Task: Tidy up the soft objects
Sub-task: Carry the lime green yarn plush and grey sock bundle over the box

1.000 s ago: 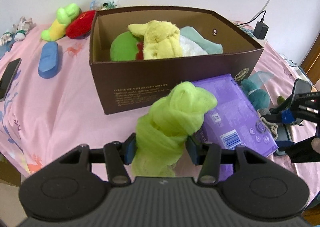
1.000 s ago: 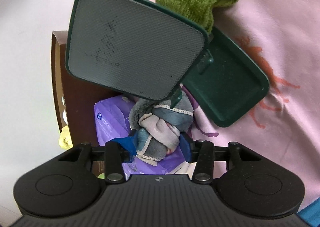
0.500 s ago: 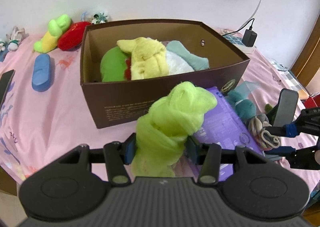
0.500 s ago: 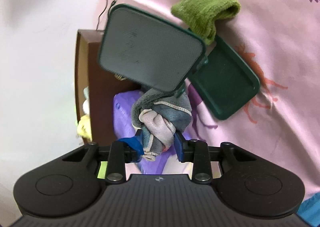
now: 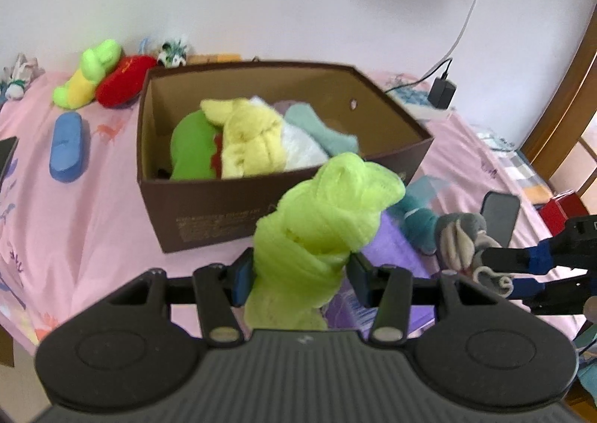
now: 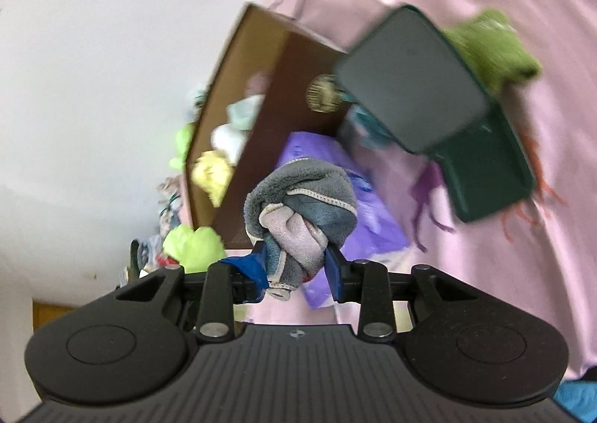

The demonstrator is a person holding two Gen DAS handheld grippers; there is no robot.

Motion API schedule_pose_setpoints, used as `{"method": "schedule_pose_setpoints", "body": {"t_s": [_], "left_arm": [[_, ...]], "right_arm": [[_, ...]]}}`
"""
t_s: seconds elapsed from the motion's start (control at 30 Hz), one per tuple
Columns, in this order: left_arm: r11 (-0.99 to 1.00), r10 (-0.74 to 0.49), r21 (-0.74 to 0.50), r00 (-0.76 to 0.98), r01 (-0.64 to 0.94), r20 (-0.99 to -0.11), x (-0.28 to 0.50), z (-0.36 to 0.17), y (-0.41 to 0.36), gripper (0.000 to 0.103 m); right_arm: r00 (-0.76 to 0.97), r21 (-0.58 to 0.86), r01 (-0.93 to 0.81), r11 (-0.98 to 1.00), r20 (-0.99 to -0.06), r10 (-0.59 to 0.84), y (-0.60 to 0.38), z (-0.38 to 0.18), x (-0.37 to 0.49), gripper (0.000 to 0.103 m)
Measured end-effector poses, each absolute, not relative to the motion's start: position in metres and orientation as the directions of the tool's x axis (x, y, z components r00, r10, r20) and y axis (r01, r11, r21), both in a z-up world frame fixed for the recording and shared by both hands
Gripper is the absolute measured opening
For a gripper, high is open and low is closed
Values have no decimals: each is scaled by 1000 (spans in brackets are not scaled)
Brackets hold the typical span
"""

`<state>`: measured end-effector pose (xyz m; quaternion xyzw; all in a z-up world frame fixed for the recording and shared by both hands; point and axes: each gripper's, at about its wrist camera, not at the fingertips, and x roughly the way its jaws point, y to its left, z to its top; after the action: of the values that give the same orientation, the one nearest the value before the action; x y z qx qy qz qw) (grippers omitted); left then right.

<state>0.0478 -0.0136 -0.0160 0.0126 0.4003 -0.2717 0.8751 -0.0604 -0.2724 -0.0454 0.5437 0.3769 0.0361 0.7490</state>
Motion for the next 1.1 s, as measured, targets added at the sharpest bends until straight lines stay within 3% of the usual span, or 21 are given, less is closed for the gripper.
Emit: {"method": "schedule_pose_setpoints", "body": {"t_s": [0.27,0.77,1.1], "left_arm": [[838,-514,-240,560,490,-650,46,11,-16,51],[843,-529,-267,628,467,-571,100,48,-41,51],[835,-546,-323,600,445,-584,149,41,-73,51]], "right_arm": [[724,818,196,540,-492,483,-260,-8,-44,15],[799,669,18,743,-456,392,-277,53,-6,15],[797,471,-6,882,-530,289,-291,55,55,15]]}}
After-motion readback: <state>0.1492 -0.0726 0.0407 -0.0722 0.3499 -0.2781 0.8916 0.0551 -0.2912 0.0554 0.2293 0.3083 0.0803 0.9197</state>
